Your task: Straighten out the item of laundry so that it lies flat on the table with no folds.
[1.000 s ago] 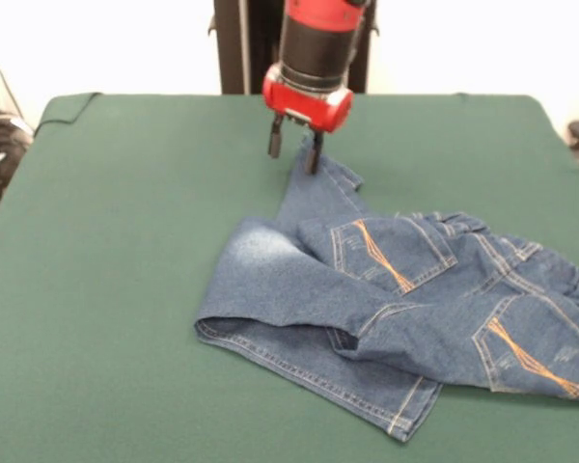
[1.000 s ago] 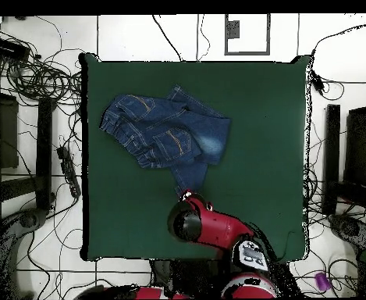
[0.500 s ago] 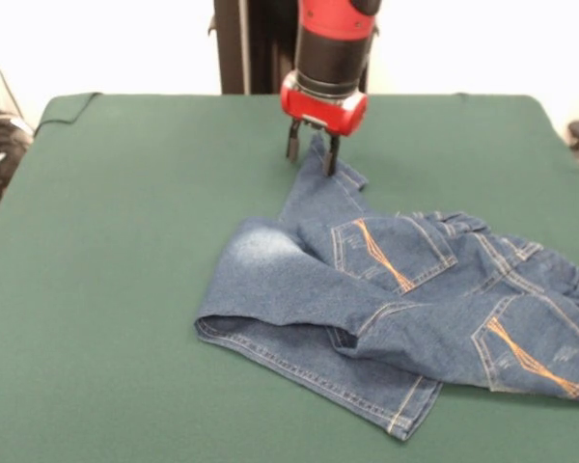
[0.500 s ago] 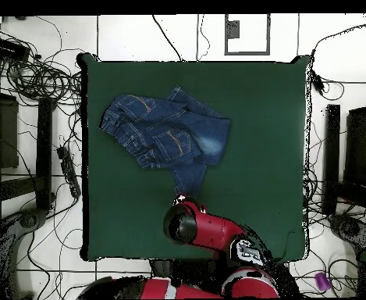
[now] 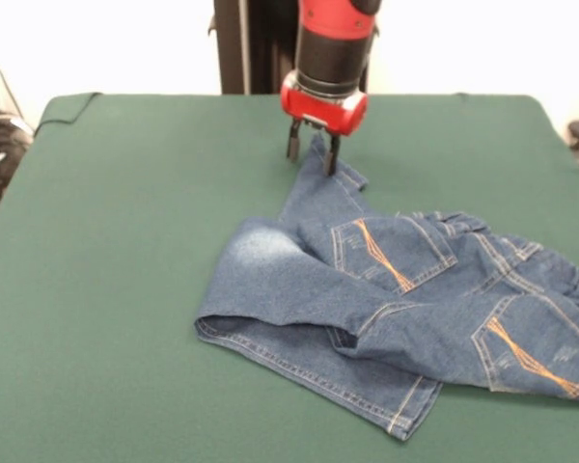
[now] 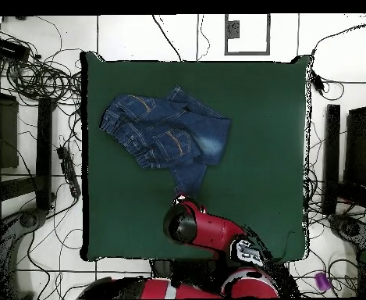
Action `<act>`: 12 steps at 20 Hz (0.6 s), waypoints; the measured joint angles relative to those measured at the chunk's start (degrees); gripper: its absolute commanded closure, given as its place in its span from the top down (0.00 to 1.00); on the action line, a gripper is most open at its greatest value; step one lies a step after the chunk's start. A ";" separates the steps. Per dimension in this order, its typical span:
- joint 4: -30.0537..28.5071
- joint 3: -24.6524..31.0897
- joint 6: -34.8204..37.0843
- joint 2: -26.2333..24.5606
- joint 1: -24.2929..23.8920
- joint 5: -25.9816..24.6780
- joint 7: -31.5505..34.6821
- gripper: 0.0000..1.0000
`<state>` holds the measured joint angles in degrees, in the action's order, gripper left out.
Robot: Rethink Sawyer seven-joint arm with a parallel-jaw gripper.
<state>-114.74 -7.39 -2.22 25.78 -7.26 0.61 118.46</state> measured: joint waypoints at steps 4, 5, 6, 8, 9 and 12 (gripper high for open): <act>-0.34 -0.01 0.00 0.31 0.02 0.39 0.00 1.00; -0.69 0.02 0.00 0.72 0.09 0.61 0.00 0.00; -0.73 0.05 0.00 0.78 0.10 0.61 0.00 0.00; -0.80 0.09 0.01 0.90 0.12 0.61 0.00 0.00; -0.95 0.20 0.01 1.14 0.17 0.69 0.00 0.00; -1.45 0.47 0.01 1.79 0.49 0.92 0.00 0.00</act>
<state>-116.20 -6.92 -2.22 27.57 -6.77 1.53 118.46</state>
